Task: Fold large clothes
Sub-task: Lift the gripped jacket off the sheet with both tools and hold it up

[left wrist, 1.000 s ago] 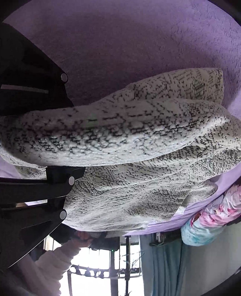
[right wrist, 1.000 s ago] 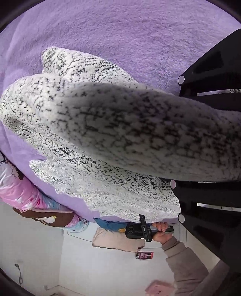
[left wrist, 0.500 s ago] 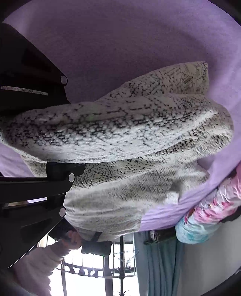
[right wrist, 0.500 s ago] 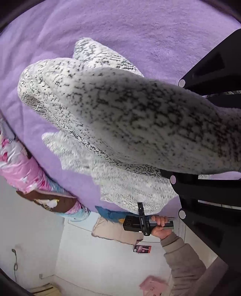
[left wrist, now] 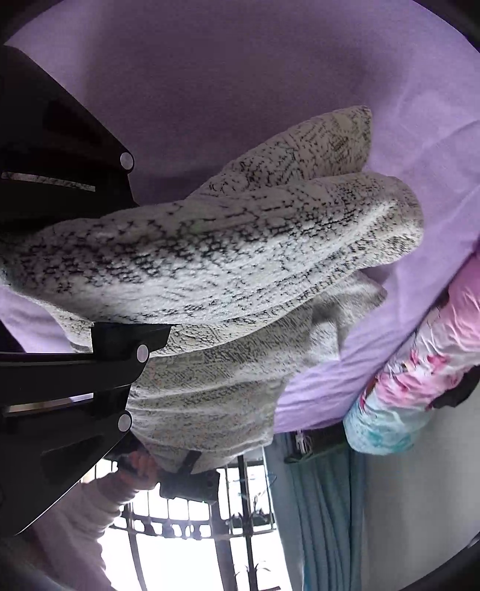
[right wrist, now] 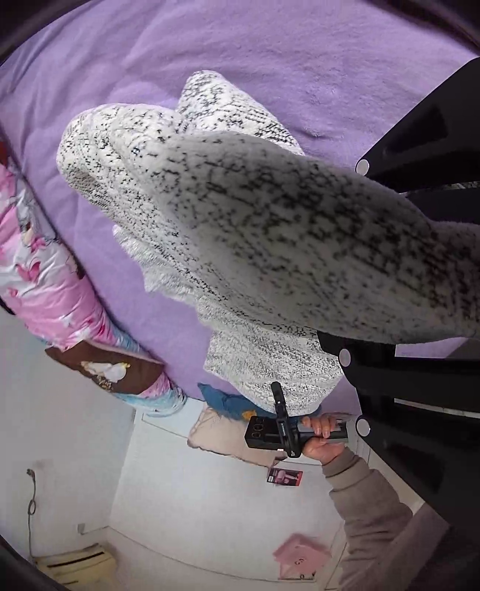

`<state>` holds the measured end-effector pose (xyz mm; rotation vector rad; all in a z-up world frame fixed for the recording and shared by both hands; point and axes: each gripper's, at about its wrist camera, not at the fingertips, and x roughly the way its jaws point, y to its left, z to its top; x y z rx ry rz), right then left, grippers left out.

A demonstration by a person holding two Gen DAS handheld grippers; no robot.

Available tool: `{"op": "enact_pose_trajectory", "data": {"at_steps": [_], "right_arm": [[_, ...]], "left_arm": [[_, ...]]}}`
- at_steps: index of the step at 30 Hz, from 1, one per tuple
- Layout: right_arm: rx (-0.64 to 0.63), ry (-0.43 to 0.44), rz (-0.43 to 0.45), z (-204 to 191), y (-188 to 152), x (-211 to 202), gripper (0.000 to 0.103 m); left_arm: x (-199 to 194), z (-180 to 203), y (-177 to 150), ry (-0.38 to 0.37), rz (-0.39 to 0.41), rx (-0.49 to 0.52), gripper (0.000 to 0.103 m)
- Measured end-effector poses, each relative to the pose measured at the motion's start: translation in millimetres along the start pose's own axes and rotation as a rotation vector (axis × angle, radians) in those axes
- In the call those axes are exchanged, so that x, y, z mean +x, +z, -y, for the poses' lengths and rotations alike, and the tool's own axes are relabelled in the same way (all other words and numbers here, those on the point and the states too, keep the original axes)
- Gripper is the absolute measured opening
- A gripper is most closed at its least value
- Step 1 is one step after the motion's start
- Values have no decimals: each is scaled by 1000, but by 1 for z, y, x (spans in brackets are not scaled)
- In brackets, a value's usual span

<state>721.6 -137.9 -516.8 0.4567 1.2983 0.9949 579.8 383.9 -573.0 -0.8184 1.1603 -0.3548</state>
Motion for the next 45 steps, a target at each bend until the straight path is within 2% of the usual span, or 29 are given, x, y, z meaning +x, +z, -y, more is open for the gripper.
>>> {"op": "enact_pose_trajectory", "data": {"at_steps": [4,10,19,24,33,45], "right_arm": [[2,14,-12,-3,-1,-25,19],[-25,12,-10,-23,-2,-62,19],[-44,-3,82,-43,-12,-155,19],[-47,-17,135,-51,-29,-212,19],[-61,-61,231,-58,-65,-329,19],[-35,-101,444,-49,-100,-504,19]], "left_arm": [[-10,13,0,-61,19,-24,18],[-8,47,0,-70,7,25,18],[-1,142,12,-126,-13,137,18],[7,210,21,-140,-25,213,18],[46,344,32,-187,-70,333,18],[112,538,56,-275,-98,504,18]]}}
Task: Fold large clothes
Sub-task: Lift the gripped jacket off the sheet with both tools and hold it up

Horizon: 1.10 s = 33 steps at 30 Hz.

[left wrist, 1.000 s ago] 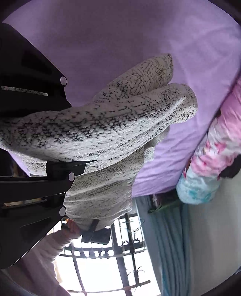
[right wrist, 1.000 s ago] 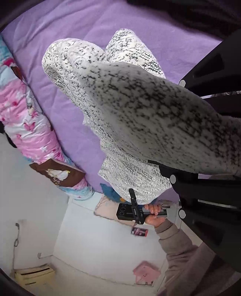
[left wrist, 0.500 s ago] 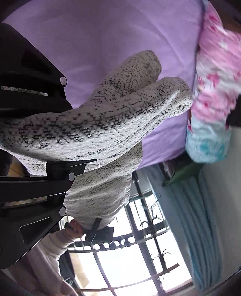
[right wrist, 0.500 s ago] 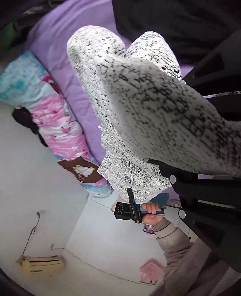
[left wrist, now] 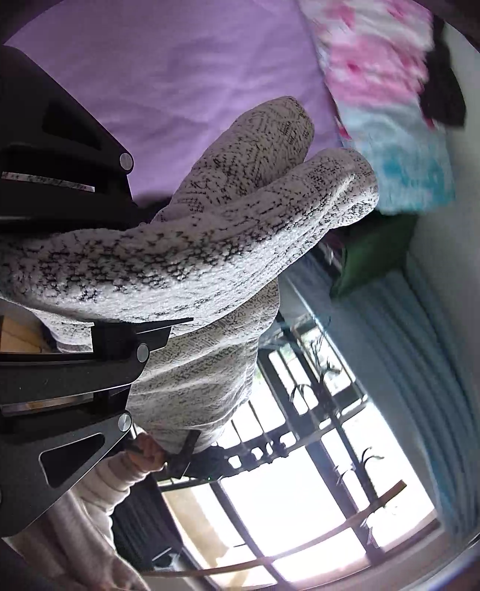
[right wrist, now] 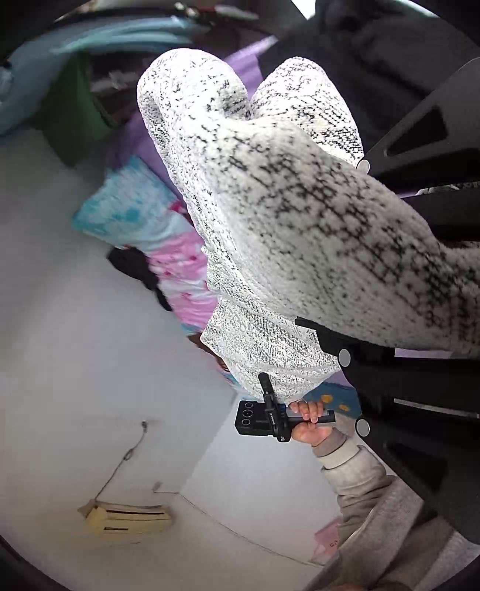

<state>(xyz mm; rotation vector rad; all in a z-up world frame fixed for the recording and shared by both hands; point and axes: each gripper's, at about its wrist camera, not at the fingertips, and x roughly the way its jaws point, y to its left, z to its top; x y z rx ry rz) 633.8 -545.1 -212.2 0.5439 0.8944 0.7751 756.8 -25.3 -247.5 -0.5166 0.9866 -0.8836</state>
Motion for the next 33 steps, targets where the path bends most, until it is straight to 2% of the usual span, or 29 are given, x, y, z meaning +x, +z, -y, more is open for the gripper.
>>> {"op": "enact_pose_trajectory", "data": {"at_steps": [5,9,13,17,22,24,26,29,33], "right_arm": [[9,-44,74,11,7,-70,19],[24,-85,122,19,2,-123,19],[55,-126,170,32,-17,-178,19],[98,-153,224,45,-39,-215,19],[113,-182,249,42,-54,-235,19],[105,-190,250,27,-54,-224,19],[105,-191,248,23,-49,-229,19],[105,-182,240,20,-51,-231,19],[85,-159,219,15,-37,-208,19]], "left_arm": [[53,50,38,-54,-23,54,18],[100,86,54,-90,-65,90,18],[146,122,63,-125,-112,131,18],[185,147,65,-155,-146,148,18],[215,168,64,-199,-170,157,18],[221,170,62,-207,-176,158,18],[223,170,60,-212,-179,151,18],[216,167,59,-204,-181,155,18],[197,160,64,-184,-159,155,18]]}}
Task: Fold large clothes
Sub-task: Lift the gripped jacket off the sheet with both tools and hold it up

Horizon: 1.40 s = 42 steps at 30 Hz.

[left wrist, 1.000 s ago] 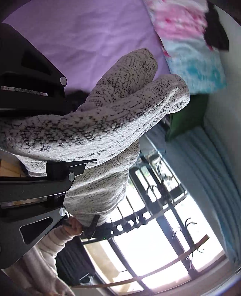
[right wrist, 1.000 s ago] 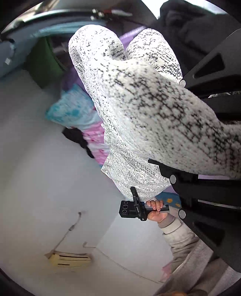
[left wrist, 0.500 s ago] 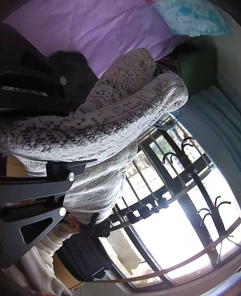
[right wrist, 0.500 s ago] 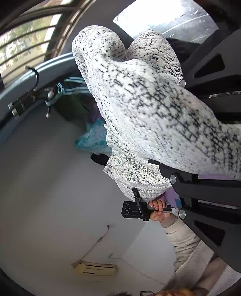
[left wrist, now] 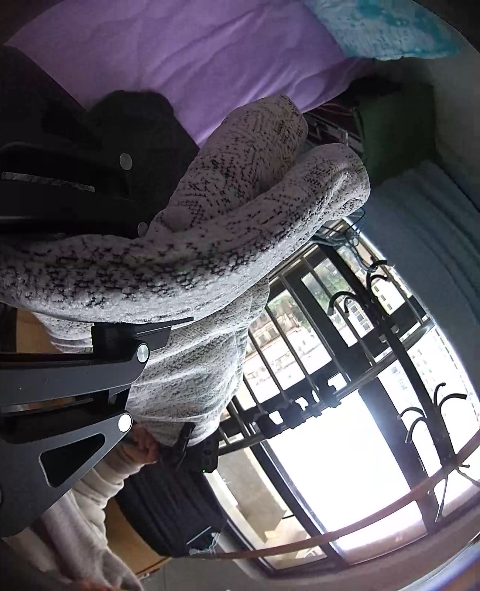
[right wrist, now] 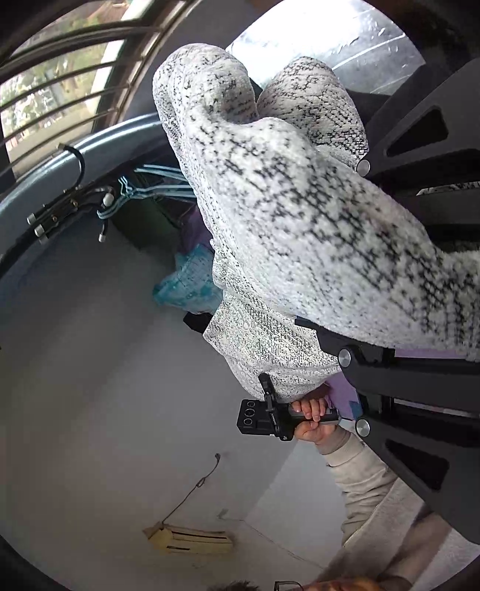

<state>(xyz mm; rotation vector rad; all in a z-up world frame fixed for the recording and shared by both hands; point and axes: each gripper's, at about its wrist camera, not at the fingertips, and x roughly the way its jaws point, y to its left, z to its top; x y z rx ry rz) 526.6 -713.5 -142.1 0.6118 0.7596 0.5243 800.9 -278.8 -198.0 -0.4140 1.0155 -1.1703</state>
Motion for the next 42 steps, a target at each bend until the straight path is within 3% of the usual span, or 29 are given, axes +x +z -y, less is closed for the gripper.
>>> {"op": "enact_pose_trajectory", "data": {"at_steps": [13,27,36,42], "right_arm": [[-67,77,-72,-45,21,77,19],[-79,89,-82,-41,30,98,19],[-114,126,-93,-44,65,144,19],[-152,162,-88,-42,110,192,19]], "left_arm": [[-100,-22,-34,73,83,-31,18],[-118,-34,-35,75,113,-64,18],[-150,-59,-12,119,151,-61,18],[-180,-84,22,168,203,-46,18]]}}
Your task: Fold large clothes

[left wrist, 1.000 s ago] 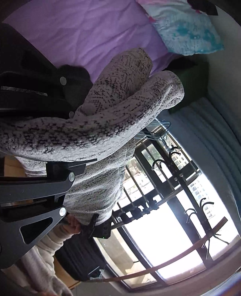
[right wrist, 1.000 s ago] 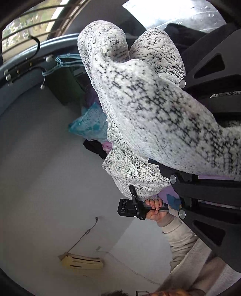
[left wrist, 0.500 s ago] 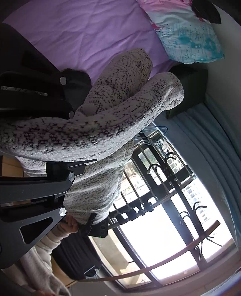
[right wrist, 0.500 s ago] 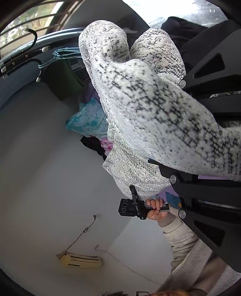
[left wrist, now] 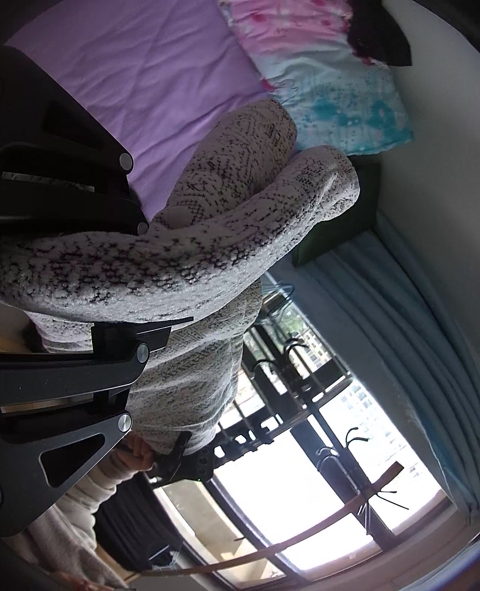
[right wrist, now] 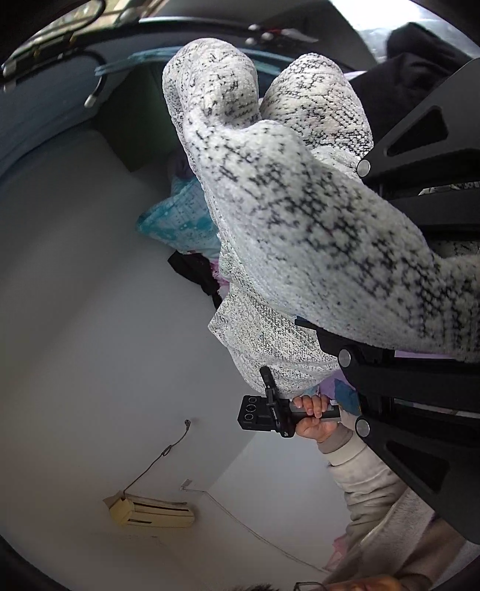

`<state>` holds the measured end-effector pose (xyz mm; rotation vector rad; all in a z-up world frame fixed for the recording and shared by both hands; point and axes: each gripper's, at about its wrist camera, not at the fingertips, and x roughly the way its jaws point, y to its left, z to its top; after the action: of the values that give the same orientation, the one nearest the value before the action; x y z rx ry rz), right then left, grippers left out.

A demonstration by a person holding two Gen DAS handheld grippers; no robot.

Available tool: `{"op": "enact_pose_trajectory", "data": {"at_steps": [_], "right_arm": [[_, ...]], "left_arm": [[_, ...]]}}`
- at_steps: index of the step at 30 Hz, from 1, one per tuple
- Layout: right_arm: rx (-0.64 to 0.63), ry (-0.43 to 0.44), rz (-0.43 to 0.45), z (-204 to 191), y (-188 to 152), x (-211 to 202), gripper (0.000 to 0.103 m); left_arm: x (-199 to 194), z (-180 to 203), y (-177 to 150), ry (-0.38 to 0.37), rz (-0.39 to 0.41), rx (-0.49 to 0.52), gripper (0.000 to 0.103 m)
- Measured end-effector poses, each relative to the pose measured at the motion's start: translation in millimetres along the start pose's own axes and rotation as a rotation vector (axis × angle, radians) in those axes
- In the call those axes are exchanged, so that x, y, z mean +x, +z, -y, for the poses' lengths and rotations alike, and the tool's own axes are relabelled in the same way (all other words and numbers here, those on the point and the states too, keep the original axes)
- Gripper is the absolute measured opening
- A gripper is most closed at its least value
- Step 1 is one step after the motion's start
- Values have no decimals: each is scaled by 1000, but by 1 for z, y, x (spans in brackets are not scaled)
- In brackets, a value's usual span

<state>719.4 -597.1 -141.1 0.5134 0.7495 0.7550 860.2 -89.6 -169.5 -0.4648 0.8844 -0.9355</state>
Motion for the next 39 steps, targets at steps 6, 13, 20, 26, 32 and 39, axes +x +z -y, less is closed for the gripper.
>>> {"op": "enact_pose_trajectory", "data": {"at_steps": [6,13,20,26,32,39], "right_arm": [[-37,18,6,22,45,44,19],[-3,16,-32,104,32,113,19],[102,-64,-176,247,-100,209,19],[269,-176,-278,349,-199,256,23],[273,-184,-327,346,-194,256,31],[187,-381,-449,307,-165,226,66]], "left_arm": [[-5,-33,39,43,54,22,18],[28,-122,29,88,84,-32,19],[106,-283,-96,181,8,-138,19],[153,-399,-221,348,-97,-313,23],[140,-423,-231,287,-39,-348,40],[86,-398,-202,382,-30,-262,97]]}}
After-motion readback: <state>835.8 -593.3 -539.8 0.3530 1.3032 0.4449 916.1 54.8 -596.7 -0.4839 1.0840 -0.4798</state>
